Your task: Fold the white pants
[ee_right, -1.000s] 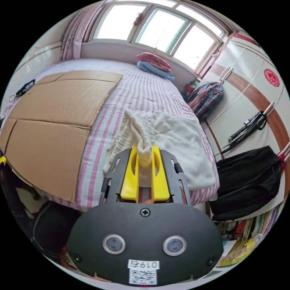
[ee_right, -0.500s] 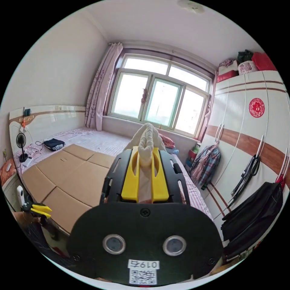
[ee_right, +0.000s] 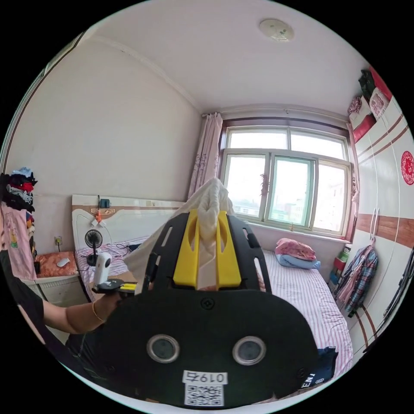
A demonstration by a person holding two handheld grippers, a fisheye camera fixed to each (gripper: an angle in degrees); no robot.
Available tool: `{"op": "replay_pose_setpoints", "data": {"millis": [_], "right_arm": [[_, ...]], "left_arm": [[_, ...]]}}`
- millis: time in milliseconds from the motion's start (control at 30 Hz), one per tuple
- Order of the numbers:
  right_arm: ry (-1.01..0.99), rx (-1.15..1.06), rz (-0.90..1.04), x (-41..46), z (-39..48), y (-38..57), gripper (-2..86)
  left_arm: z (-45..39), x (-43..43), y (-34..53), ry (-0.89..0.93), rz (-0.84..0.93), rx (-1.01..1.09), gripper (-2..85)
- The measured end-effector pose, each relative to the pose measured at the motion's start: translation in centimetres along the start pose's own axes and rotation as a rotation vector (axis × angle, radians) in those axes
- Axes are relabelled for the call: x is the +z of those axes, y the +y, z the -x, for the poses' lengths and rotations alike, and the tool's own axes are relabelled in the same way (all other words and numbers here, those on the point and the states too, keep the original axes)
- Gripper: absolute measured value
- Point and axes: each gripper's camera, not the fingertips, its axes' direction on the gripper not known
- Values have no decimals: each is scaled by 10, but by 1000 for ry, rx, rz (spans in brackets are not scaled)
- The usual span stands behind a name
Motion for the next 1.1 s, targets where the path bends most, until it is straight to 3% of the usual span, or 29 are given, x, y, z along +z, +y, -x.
{"op": "replay_pose_setpoints", "data": {"millis": [167,367,633,867,1100], "right_arm": [[-61,1,-62,-25,38,-2,54],[92,-81,-69,-41,89,-25,54],[241,-130,-102,-31,107,-50,54],[298,-132,-68,51,67,-56,54],[259,-138,134,168,-19,-2,55]], "left_arm": [[15,-70,-40,-174,-45,53,8],[30,-184,-85,-278,-275,-3,2],[-49,-278,-156,-623,-375,311,2],[-60,-250,-194,-836,-325,442,5],[29,-161,-167,-717,-80,383,5]]}}
